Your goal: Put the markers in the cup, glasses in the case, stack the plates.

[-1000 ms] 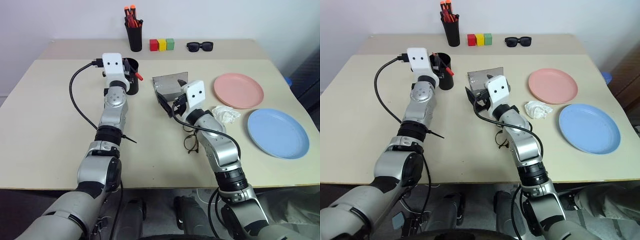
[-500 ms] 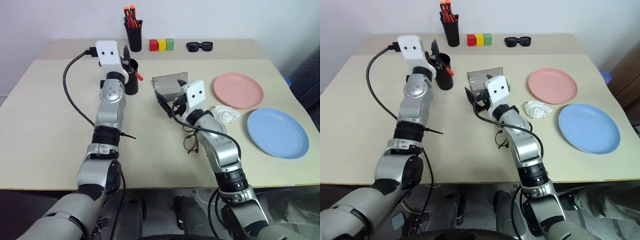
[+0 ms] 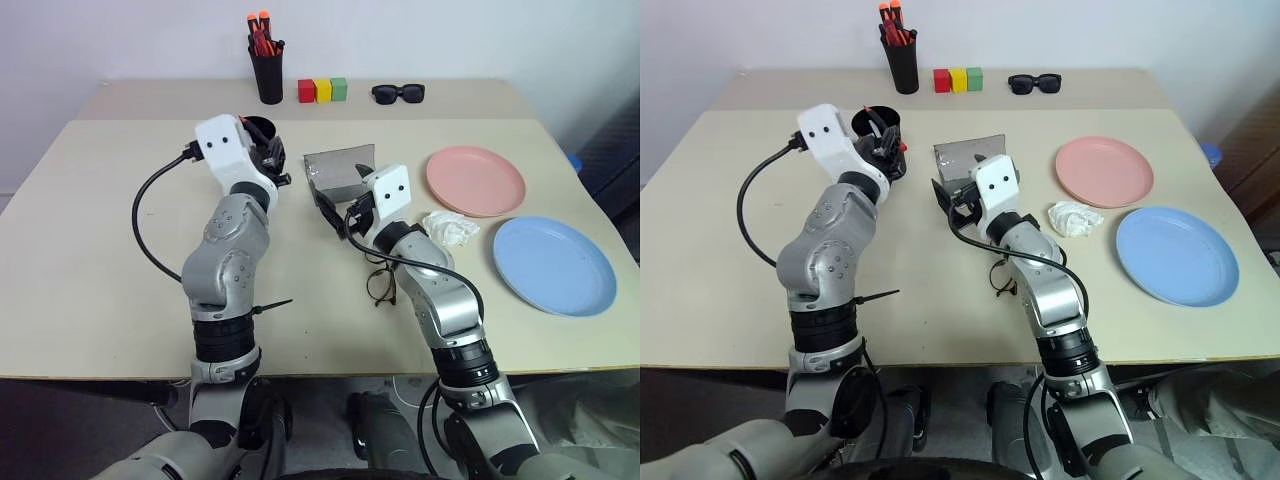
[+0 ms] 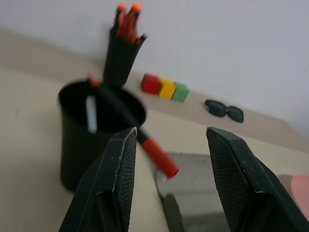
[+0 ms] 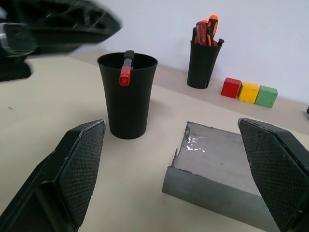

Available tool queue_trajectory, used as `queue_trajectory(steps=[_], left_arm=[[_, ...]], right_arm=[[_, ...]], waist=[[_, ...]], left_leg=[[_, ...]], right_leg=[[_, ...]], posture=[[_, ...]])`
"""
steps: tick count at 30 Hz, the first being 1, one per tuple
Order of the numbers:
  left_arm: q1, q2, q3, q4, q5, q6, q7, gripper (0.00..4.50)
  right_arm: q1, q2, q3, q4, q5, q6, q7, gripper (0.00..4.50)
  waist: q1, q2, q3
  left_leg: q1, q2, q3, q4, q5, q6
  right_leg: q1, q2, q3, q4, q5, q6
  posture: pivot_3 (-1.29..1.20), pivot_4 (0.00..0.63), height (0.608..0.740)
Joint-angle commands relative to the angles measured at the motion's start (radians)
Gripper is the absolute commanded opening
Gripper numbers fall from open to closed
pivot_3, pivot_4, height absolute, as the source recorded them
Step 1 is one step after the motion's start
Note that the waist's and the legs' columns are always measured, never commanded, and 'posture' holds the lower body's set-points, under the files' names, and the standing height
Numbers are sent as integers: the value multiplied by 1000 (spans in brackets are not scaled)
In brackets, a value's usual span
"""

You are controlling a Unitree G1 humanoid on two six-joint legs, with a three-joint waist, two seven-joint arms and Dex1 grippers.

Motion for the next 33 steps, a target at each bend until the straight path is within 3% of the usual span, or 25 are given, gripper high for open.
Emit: queue_trajectory(steps=[1, 9, 22, 25, 28, 33], left_arm=[[-42, -22, 112, -24, -108, 80, 64, 2318], [-115, -5, 287, 141, -351, 145, 53, 2318], [-63, 34, 351, 262, -655, 122, -69, 2318], [-36, 45, 333, 251, -693, 126, -77, 3171], [-34, 44, 335, 251, -732, 104, -67, 4475], [-68, 52, 331, 327, -758, 50, -80, 4475]], right_arm=[[-17, 3, -5, -41, 9, -10, 7, 4500], [-23, 10, -3, -30, 4, -18, 10, 4500], [-2, 3, -4, -54, -3, -16, 2, 4500], [2, 3, -1, -58, -4, -16, 2, 4500], [4, 3, 2, -59, -3, -16, 4, 4500], [-1, 6, 8, -50, -3, -21, 10, 4500]], waist=[[0, 0, 0], [5, 0, 0], [3, 0, 0], [3, 0, 0], [3, 0, 0], [5, 0, 0]], left_leg=[[0, 0, 0, 0, 0, 0], [0, 0, 0, 1, 0, 0], [0, 0, 0, 1, 0, 0], [0, 0, 0, 1, 0, 0], [0, 0, 0, 1, 0, 0], [0, 0, 0, 1, 0, 0]], right_leg=[[0, 0, 0, 0, 0, 0], [2, 0, 0, -2, 0, 0], [2, 0, 0, -2, 0, 0], [2, 0, 0, -2, 0, 0], [2, 0, 0, -2, 0, 0], [2, 0, 0, -2, 0, 0]], posture=[[0, 150, 740], [0, 150, 740], [0, 150, 740], [0, 150, 740], [0, 150, 740], [0, 150, 740]])
